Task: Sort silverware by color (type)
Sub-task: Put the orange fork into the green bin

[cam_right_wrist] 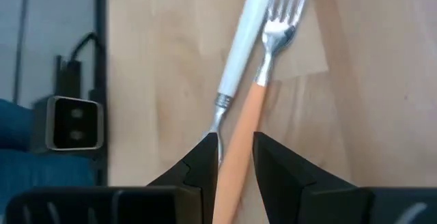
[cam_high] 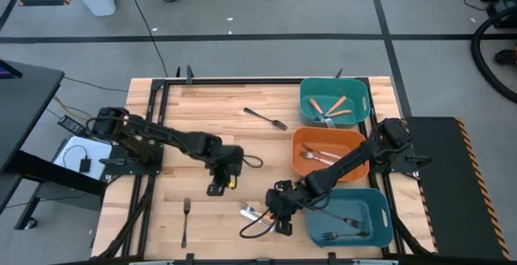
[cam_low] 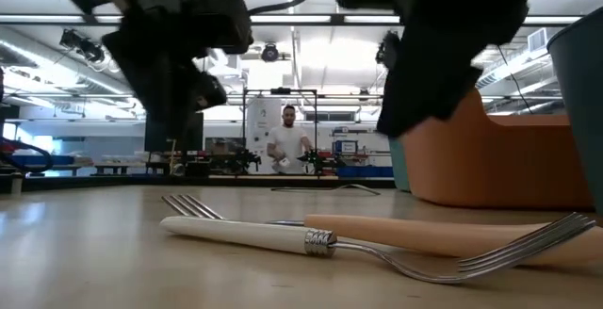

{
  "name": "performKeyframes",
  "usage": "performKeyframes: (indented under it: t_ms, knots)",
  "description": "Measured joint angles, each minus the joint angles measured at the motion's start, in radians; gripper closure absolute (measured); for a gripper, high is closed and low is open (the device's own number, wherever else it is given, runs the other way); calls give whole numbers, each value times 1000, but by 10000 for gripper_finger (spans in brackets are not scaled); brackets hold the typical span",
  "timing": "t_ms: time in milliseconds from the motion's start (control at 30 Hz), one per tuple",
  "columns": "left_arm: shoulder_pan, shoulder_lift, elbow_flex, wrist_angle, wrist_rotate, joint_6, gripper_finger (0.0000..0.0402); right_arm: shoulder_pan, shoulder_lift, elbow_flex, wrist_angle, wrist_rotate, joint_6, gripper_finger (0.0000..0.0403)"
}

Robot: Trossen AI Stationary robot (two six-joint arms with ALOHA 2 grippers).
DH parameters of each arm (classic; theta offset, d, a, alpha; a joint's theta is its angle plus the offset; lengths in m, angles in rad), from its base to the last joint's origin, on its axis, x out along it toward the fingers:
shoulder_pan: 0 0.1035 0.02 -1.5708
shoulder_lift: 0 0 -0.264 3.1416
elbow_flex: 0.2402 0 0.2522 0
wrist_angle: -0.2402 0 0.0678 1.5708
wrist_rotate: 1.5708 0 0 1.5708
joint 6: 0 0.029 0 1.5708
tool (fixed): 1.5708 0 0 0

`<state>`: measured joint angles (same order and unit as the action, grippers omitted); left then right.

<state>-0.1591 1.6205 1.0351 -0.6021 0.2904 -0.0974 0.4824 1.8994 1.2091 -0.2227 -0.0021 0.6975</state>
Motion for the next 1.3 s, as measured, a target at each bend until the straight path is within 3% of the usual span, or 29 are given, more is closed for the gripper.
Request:
performKeyframes:
  t_ms: [367, 567, 833, 1300]
  knots:
    - [69, -26, 0, 87, -46, -29, 259, -5, 63, 0, 28, 5, -19, 302]
    - [69, -26, 0, 117, -51, -44, 259, -15, 80, 5, 67, -40, -12, 302]
    - [69, -26, 0, 128, -54, -50, 259, -16, 79, 36, 54, -8, -70, 302]
    - [69, -25, 0, 148, -64, -56, 259, -14, 148, 37, 93, -35, -17, 302]
